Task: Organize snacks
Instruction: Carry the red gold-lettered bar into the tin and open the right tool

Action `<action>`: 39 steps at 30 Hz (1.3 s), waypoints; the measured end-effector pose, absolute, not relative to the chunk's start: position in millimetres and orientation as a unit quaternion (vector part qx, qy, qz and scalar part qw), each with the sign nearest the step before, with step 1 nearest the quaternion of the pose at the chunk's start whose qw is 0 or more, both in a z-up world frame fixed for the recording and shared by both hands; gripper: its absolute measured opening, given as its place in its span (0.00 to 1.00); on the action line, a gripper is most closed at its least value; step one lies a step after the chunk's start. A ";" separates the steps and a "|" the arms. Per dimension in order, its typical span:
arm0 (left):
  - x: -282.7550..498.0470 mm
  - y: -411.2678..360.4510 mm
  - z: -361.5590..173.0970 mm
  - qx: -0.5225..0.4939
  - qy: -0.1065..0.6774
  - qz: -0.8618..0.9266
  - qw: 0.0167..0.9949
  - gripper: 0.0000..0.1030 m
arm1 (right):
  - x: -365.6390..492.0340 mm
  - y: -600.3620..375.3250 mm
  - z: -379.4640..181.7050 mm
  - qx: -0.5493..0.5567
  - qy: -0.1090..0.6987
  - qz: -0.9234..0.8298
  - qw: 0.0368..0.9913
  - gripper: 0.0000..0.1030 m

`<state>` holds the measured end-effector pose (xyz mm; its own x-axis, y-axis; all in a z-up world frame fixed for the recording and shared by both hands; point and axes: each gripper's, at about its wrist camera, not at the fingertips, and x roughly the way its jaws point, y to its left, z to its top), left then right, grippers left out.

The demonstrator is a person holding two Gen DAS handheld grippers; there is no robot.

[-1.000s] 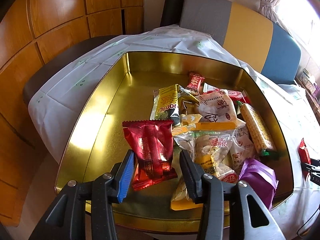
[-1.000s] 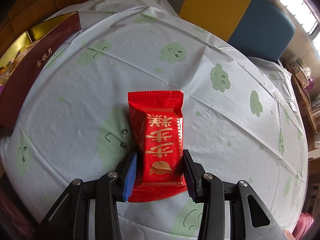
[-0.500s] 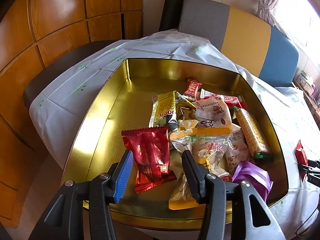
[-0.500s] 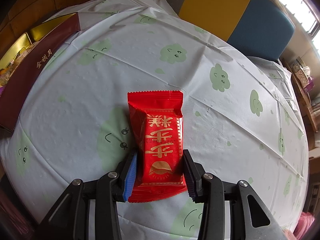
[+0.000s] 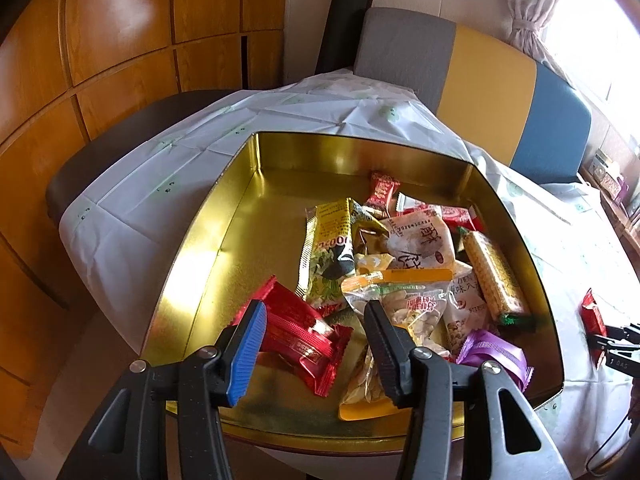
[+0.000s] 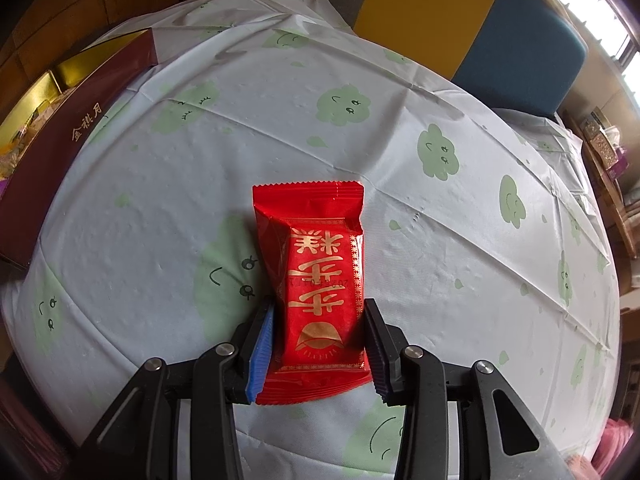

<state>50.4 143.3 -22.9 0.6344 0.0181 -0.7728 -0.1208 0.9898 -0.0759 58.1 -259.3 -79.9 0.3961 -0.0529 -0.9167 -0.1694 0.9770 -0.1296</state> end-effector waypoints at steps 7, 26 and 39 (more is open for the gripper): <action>45.9 158.3 -15.8 -0.067 0.414 0.045 0.907 0.50 | 64.2 -258.3 -65.4 -0.061 0.546 0.032 0.835 0.40; 41.1 193.6 -9.4 -0.107 0.397 0.078 0.908 0.50 | 75.2 -46.1 9.0 -0.029 0.439 0.259 0.860 0.41; 43.2 190.4 -24.0 -0.116 0.416 0.066 0.900 0.50 | 98.3 -10.2 -40.8 -0.022 0.494 0.272 0.826 0.59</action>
<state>43.2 190.4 -24.0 0.6460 0.0216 -0.7630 -0.2150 0.9643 -0.1547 98.3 -10.2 -40.8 0.3644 0.4278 -0.8271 -0.4705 0.8511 0.2329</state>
